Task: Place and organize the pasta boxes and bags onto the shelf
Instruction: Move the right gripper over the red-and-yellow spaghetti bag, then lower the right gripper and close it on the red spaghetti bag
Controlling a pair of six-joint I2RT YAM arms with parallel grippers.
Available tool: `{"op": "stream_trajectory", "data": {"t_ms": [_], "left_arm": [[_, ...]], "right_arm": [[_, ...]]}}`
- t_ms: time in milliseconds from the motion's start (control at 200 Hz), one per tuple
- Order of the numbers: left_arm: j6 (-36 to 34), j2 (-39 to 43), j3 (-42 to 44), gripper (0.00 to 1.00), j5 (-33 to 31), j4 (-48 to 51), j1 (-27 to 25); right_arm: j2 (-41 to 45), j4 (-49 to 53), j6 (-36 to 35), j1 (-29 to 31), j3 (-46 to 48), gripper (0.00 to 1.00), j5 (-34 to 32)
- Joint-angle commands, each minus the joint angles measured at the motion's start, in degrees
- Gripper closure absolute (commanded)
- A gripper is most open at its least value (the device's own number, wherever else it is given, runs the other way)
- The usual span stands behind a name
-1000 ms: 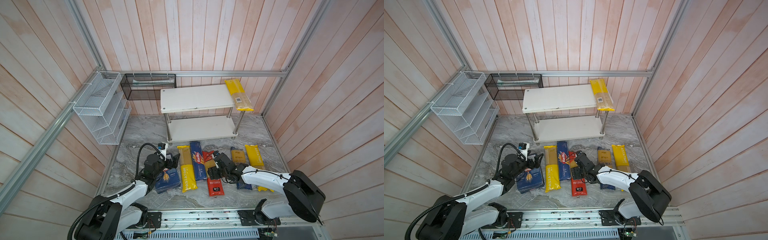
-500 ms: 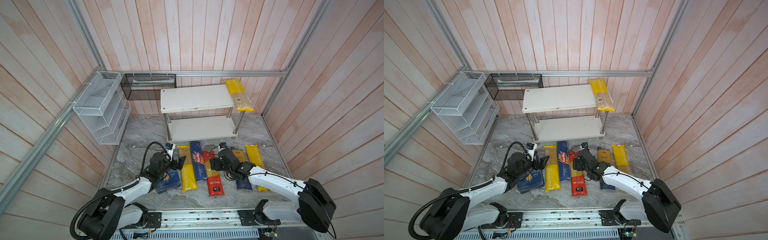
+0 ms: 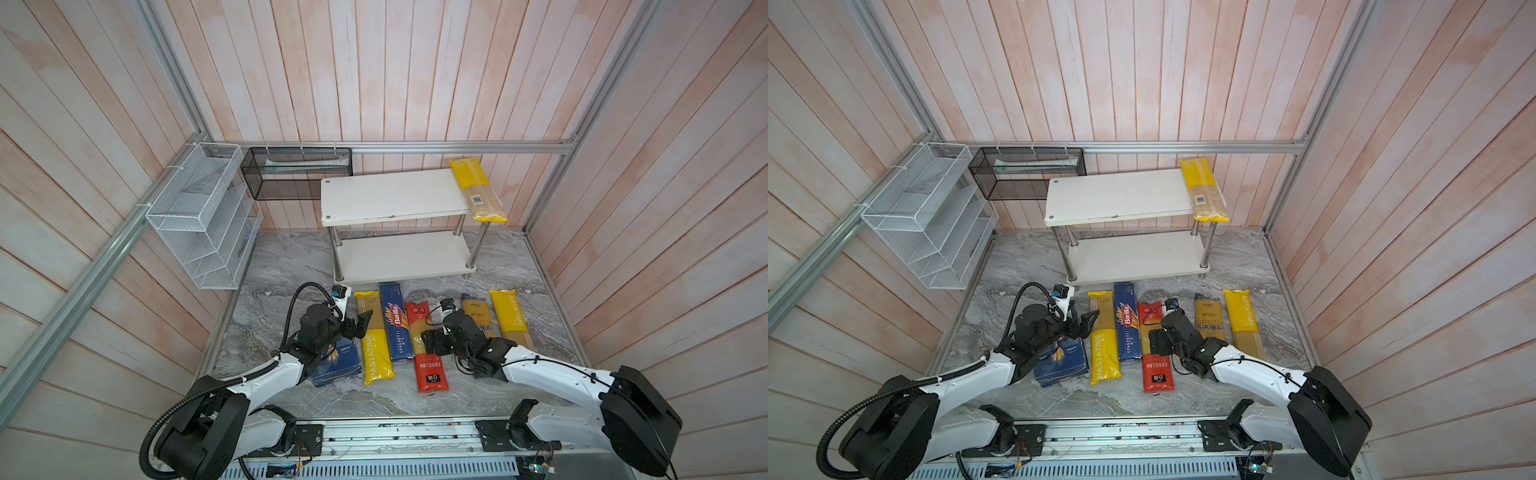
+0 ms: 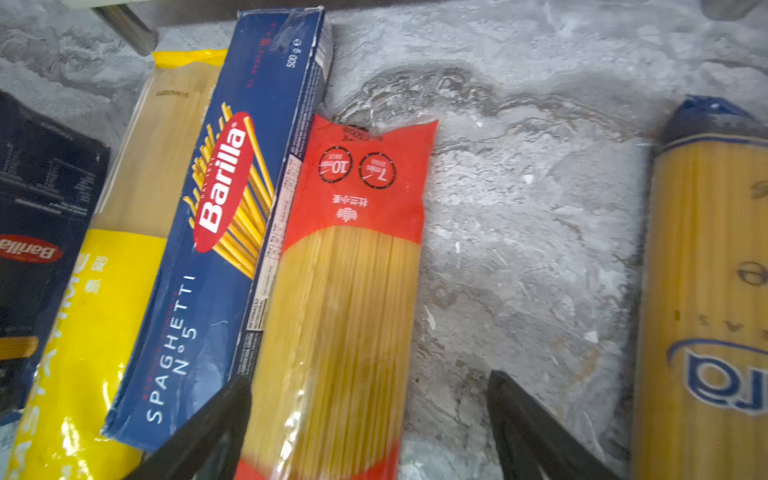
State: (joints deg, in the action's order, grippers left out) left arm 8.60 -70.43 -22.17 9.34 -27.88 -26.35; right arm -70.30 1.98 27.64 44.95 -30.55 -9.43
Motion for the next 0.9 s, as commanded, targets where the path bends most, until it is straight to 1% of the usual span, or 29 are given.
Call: {"op": "stream_trajectory", "data": {"t_ms": [0, 80, 220, 390, 545, 695, 770, 895], "left_arm": [[-0.3, 0.6, 0.2, 0.00, 0.2, -1.0, -0.2], [-0.6, 0.9, 0.4, 0.00, 1.5, -1.3, -0.4], [-0.4, 1.4, 0.5, 0.00, 0.9, -0.9, -0.3], [-0.5, 1.2, 0.5, 0.00, 0.1, -0.9, -0.4], [-1.0, 0.8, 0.5, 0.00, 1.3, -1.6, -0.4], [-0.9, 1.3, 0.5, 0.00, 1.1, -1.1, -0.5], [-1.3, 1.5, 0.6, 0.00, 0.6, -0.8, -0.5], [-1.4, 1.2, 0.5, 0.00, 0.2, -0.6, -0.5]], "right_arm": [[-3.3, -1.4, -2.4, -0.1, -3.0, 0.11, 4.0], [-5.4, 0.0, -2.7, 0.0, -5.0, 0.11, 3.4], [-9.7, 2.7, -3.3, 0.0, -8.6, 0.11, -0.8], [-15.3, 3.8, -4.6, -0.1, -11.7, 0.11, -0.9], [-16.8, 3.1, -4.5, -0.1, -11.8, 0.11, -1.5], [-17.2, 2.4, -5.0, -0.5, -10.6, 0.11, -1.6], [-18.1, 2.4, -4.5, -0.9, -10.4, 0.11, -3.7], [-19.0, 0.4, -4.8, -2.1, -8.9, 0.11, -1.9]]}}
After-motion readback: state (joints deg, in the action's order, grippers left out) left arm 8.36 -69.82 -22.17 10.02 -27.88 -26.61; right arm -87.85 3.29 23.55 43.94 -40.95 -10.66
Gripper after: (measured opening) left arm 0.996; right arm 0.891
